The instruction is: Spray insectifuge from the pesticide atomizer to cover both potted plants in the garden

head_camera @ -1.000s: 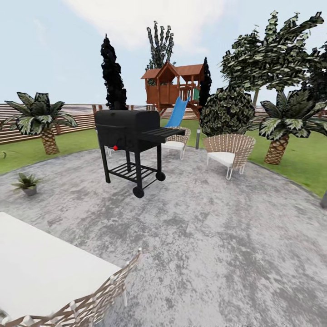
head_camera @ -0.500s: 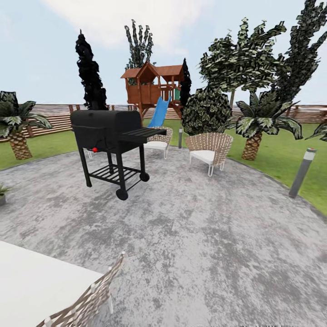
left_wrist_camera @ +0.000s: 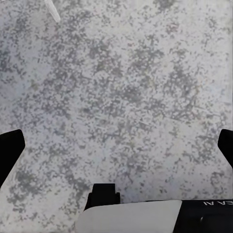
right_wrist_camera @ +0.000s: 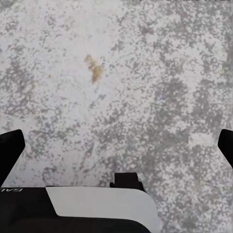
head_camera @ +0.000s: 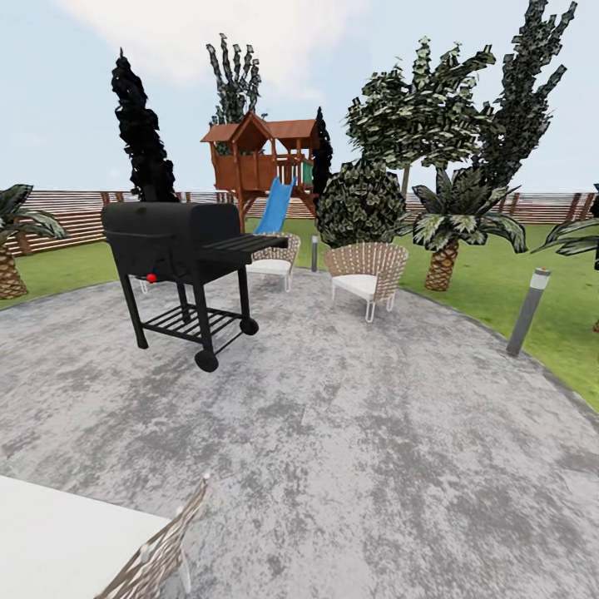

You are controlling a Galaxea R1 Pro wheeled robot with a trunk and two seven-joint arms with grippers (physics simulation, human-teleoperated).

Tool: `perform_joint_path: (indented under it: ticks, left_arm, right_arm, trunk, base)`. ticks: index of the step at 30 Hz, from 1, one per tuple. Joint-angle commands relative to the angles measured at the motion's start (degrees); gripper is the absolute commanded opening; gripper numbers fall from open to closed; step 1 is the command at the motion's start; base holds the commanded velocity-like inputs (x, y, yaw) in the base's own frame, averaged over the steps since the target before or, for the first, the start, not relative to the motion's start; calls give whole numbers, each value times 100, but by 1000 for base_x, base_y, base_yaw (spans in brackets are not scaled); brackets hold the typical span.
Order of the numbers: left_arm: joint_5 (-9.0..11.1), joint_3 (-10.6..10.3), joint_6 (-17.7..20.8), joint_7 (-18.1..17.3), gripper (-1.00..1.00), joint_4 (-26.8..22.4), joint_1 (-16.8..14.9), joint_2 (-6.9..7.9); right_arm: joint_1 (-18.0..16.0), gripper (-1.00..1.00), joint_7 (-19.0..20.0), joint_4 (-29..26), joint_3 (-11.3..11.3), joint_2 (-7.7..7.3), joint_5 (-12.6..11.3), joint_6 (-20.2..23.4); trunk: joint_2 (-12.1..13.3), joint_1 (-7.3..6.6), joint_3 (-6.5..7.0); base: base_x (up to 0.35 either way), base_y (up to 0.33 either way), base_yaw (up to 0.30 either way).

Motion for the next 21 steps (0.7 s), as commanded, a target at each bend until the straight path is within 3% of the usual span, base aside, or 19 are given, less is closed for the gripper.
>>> perform_joint_path:
  ticks: [1,21]
  left_arm:
    - [-2,0,-19,-5,100,4,-3,0]
    - [-3,-5,-19,-8,100,4,-3,0]
  right_arm:
    - [0,100,-4,-1,-6,1,-6,-14]
    - [2,100,7,-36,-7,-13,2,-14]
  trunk:
    - [-3,0,-5]
    - [-3,0,-5]
  base:
    - [28,0,-5]
    - [2,0,0]
